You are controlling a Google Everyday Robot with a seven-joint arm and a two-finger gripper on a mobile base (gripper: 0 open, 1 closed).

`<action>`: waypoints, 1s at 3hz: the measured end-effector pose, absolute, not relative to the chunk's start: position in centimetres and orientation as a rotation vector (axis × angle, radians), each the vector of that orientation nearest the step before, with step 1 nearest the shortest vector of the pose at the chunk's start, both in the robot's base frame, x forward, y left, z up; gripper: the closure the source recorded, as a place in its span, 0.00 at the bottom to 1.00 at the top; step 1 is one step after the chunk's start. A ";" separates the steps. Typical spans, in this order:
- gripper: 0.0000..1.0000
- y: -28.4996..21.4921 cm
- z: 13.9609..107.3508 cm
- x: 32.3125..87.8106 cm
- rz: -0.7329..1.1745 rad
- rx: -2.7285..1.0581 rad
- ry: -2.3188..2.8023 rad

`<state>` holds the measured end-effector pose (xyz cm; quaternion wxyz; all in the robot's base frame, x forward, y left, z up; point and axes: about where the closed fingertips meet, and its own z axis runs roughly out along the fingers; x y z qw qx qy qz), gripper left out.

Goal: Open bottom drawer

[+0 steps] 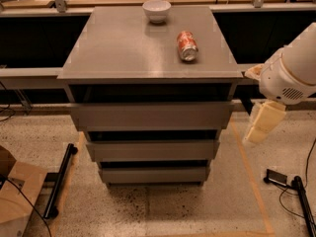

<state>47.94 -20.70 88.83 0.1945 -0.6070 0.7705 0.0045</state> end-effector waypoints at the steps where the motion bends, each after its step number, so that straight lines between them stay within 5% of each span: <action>1: 0.00 -20.5 87.7 47.8 0.010 -1.712 2.199; 3: 0.00 -17.3 80.7 48.0 0.095 -1.821 2.186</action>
Offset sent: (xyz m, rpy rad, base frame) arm 0.0045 0.0347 -0.0864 -0.0741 0.1128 0.0720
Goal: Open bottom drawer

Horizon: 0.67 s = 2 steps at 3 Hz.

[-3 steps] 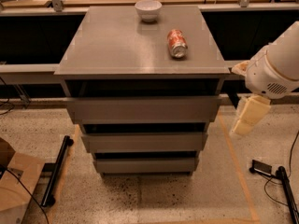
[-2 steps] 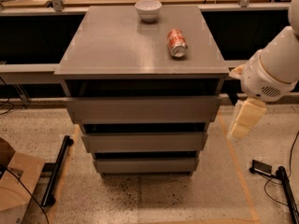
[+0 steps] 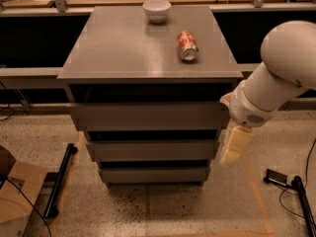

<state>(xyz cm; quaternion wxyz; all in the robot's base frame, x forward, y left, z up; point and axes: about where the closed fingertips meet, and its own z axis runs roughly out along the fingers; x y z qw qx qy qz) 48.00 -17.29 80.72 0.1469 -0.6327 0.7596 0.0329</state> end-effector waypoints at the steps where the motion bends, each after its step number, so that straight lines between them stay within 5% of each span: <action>1: 0.00 -15.6 76.9 48.3 0.176 -1.814 2.158; 2: 0.00 -14.3 73.4 49.2 0.244 -1.761 2.129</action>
Offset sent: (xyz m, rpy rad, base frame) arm 0.0286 0.0439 -0.1173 0.2308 -0.0066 -0.0158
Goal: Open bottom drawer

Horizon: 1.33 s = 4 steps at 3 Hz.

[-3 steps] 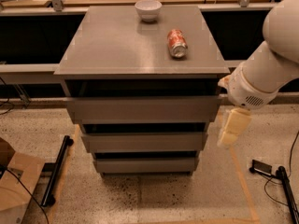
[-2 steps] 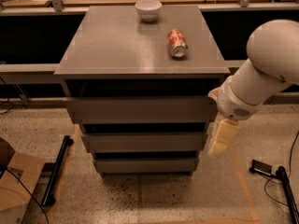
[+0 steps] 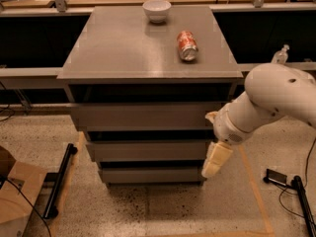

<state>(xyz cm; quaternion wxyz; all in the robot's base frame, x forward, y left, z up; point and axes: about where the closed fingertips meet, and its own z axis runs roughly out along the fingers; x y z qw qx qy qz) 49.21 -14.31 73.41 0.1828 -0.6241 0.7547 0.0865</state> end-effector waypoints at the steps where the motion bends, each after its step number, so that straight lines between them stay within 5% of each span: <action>1: 0.00 -13.4 69.6 50.9 0.308 -1.717 2.123; 4: 0.00 -11.1 62.9 51.6 0.432 -1.794 2.175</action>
Offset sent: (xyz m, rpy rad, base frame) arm 0.0153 0.0085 -0.0338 0.0494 0.0106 -0.0133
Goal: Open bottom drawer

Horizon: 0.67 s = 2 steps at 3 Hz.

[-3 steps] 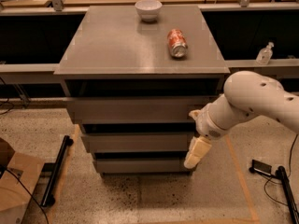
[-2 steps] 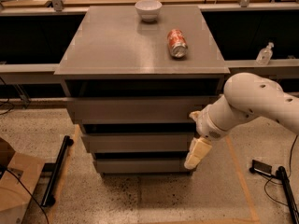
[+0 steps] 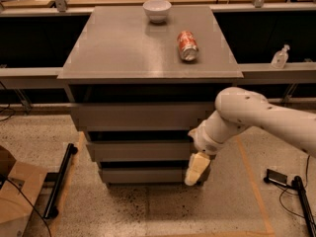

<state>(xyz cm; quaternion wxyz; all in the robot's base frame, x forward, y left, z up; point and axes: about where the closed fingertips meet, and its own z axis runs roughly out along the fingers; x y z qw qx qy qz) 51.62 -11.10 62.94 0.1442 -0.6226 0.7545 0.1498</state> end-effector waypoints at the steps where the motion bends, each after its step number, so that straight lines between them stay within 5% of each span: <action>1: 0.00 -10.1 58.8 52.1 0.496 -1.808 2.189; 2: 0.00 -9.2 54.3 52.4 0.543 -1.797 2.184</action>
Offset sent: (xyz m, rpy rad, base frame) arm 0.0175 0.0280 -0.1397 0.0806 0.0714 0.0018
